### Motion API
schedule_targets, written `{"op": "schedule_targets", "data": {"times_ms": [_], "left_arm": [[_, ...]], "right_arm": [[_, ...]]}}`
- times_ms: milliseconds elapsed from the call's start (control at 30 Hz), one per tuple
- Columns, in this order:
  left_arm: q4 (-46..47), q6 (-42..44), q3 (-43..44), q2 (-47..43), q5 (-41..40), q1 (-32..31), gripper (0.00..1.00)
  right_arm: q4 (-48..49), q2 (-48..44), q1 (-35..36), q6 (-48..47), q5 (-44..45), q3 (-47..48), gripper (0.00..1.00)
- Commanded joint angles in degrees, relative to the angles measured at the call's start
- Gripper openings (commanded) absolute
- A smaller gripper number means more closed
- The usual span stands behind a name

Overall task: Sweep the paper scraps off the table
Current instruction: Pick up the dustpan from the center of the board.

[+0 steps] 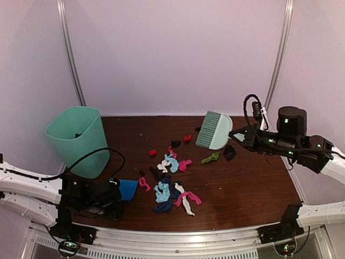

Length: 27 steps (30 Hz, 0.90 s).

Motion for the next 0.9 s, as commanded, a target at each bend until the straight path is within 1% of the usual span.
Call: {"op": "schedule_targets", "data": {"times_ms": [0,133,267,467,700,833,867], "left_arm": [[8.92,-2.43,-3.75,-0.34,-2.10,-0.80,0.68],[10.67,-3.89,-6.36,-2.50,-6.03,-1.71,0.66],[14.30,-3.97,-8.99,-4.34,-9.35,-4.24,0.65],[15.71,-6.62,-10.67,-2.28,-13.49,-6.81,0.65],[15.54,-9.69,-9.77,1.22,-17.57,-8.87,0.55],[12.97,-12.67,-8.54,3.98,-19.62,-10.16,0.49],[11.87,-13.77,-8.22,4.59,-20.01,-10.21,0.45]], "right_arm": [[1.22,-2.06,-0.42,1.19,1.41,-1.09,0.00],[0.98,-2.42,-0.31,1.65,1.30,-1.18,0.00],[0.63,-2.31,-0.40,1.55,1.15,-1.05,0.00],[0.39,-1.98,-0.38,1.58,0.78,-0.68,0.00],[-0.63,-2.61,-0.38,1.68,0.69,-0.85,0.00],[-1.35,-3.53,-0.39,1.68,1.00,-1.19,0.00],[-1.55,-3.74,-0.38,1.68,0.99,-1.27,0.00]]}}
